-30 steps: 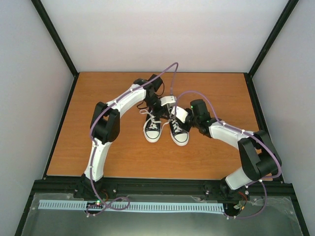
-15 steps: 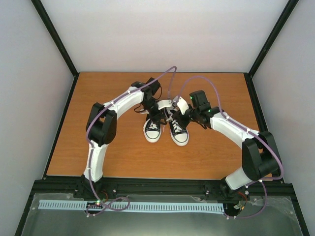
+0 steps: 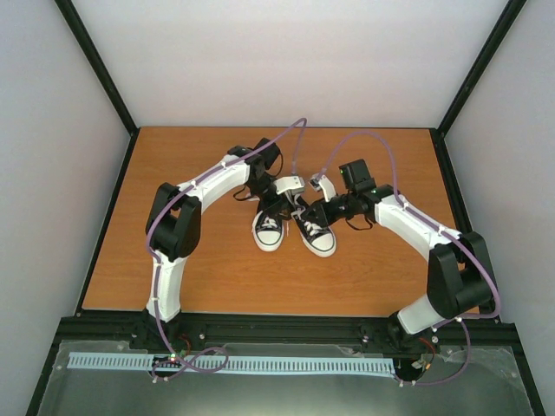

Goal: Tie the shoes
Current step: Cross the shoelace with the shoelace.

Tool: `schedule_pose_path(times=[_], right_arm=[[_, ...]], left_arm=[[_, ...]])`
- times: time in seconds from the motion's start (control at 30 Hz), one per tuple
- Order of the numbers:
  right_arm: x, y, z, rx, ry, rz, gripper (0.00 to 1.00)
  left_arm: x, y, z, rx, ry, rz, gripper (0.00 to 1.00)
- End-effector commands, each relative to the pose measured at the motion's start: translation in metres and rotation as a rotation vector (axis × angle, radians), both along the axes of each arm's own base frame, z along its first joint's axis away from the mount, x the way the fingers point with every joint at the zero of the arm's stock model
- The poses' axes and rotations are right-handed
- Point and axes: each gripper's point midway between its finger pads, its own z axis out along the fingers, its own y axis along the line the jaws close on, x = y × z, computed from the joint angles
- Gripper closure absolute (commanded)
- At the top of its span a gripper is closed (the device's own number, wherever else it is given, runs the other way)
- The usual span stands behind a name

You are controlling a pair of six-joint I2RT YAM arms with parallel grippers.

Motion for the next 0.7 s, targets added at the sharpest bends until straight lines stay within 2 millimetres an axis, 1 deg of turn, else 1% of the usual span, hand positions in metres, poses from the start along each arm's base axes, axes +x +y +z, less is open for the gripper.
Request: schedule_pose_path(times=[0.0,0.07,0.2,0.3,0.37,0.43,0.53,0.67], right_arm=[[-0.004,0.008,0.02,0.176,0.078,-0.014,0.97],[0.005,0.011,0.022,0.22,0.102,-0.053,0.97],[0.03,0.012,0.017,0.22,0.076,-0.149,0.97],[0.047,0.011,0.012,0.198,0.05,-0.191,0.97],[0.06,0.009,0.01,0.186,0.033,-0.221,0.97],[0.073,0.005,0.003,0.146,0.016,-0.259,0.97],[0.087,-0.001,-0.008,0.111,0.006,-0.303,0.97],[0.104,-0.011,-0.023,0.066,-0.001,-0.353,0.97]], left_arm=[[0.003,-0.002,0.015,-0.027,-0.014,0.032,0.48],[0.002,-0.004,0.015,-0.032,-0.006,0.032,0.48],[0.0,-0.01,0.013,-0.026,-0.01,0.023,0.48],[-0.001,-0.014,0.017,-0.043,-0.022,0.012,0.47],[0.002,-0.016,0.018,-0.049,-0.038,0.012,0.44],[0.009,-0.017,0.019,-0.042,-0.063,0.02,0.42],[0.02,-0.017,0.017,-0.018,-0.095,0.04,0.43],[0.025,-0.015,0.012,0.005,-0.107,0.05,0.44]])
